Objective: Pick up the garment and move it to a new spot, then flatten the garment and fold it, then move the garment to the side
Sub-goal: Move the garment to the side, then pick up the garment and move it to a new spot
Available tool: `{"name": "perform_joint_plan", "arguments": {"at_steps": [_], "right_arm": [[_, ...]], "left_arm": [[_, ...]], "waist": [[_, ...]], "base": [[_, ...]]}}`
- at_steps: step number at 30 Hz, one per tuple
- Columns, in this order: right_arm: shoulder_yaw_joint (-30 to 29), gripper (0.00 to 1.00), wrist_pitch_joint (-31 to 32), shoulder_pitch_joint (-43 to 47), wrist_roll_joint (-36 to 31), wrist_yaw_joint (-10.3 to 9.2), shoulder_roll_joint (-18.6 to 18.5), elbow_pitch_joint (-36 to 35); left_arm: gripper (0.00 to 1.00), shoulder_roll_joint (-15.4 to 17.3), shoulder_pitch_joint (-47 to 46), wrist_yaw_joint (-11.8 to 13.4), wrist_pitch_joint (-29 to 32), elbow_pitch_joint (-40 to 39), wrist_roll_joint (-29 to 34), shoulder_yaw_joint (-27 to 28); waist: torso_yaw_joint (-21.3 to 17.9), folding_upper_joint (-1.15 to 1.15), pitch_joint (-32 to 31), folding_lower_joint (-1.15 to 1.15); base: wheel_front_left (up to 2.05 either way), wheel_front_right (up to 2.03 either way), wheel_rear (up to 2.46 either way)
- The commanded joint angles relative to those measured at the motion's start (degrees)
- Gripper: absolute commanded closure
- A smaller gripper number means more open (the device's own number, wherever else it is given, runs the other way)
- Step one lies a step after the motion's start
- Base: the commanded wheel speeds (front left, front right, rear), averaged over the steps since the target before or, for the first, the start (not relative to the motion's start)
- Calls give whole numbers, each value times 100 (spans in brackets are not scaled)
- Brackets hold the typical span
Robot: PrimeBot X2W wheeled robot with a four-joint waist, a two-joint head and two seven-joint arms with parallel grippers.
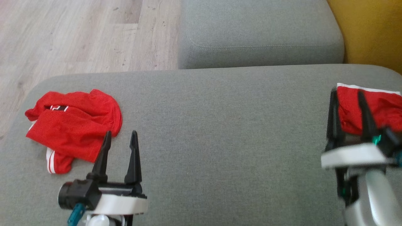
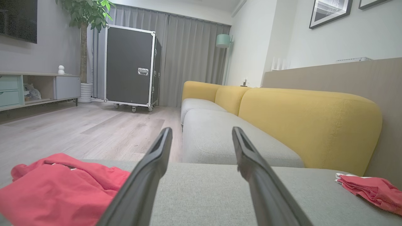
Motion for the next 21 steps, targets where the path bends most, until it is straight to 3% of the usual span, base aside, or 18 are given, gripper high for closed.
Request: {"name": "perform_joint_plan", "arguments": {"at_steps": [1, 10, 21], "right_arm": [[146, 0, -35, 139, 22, 37, 45, -351], [501, 0, -36, 1248, -4, 37, 88, -692], [506, 0, -36, 1363, -33, 37, 89, -847]], "left_arm": [[0, 18, -73, -4, -52, -208, 74, 201], [0, 18, 99, -22, -52, -230, 143, 295], [0, 18, 148, 0, -52, -136, 50, 320]], "waist": [[-1, 0, -18, 1], [67, 0, -17, 1], [-27, 0, 6, 1]], "base": [[0, 0, 0], [0, 0, 0], [0, 0, 0]]}}
